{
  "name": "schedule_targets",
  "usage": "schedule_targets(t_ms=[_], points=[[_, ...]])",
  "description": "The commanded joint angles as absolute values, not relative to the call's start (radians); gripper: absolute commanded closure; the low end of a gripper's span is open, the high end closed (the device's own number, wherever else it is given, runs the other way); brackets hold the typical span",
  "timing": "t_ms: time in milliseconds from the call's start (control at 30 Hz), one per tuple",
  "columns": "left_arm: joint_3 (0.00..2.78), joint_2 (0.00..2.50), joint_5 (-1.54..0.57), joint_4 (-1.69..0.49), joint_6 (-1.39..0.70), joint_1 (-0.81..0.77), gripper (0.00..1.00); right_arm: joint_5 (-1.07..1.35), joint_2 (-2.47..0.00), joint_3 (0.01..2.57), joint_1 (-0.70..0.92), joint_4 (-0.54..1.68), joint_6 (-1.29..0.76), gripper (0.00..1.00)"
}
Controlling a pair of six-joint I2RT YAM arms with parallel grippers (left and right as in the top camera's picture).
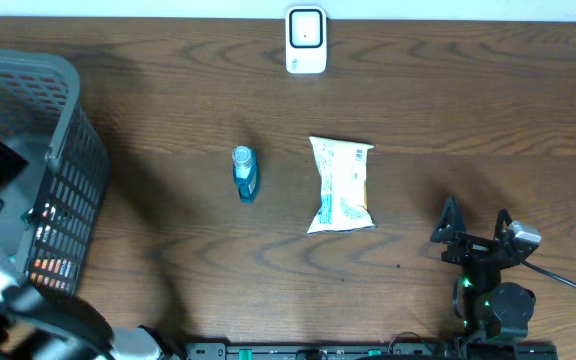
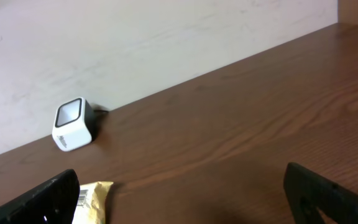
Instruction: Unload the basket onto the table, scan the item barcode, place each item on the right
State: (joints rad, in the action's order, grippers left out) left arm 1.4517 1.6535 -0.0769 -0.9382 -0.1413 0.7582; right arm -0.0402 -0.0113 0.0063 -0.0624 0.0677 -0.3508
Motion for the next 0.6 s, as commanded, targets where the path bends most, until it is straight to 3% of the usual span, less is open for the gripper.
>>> schedule_targets(t_ms=[0, 467, 567], points=[[1.405, 1.767, -0.079, -0.965, -0.168, 0.756, 0.02, -0.042, -0.007, 0.006, -0.058, 0.072, -0.336, 0.01], [1.399, 2.032, -0.078, -0.95, -0.178, 0.756, 0.02, -0.042, -0.007, 0.006, -0.058, 0.072, -0.336, 0.01], [1.401, 2.032, -0.055, -0.948, -0.178, 0.756, 0.19, -0.042, -0.007, 0.006, -0.058, 0.072, -0.336, 0.01]])
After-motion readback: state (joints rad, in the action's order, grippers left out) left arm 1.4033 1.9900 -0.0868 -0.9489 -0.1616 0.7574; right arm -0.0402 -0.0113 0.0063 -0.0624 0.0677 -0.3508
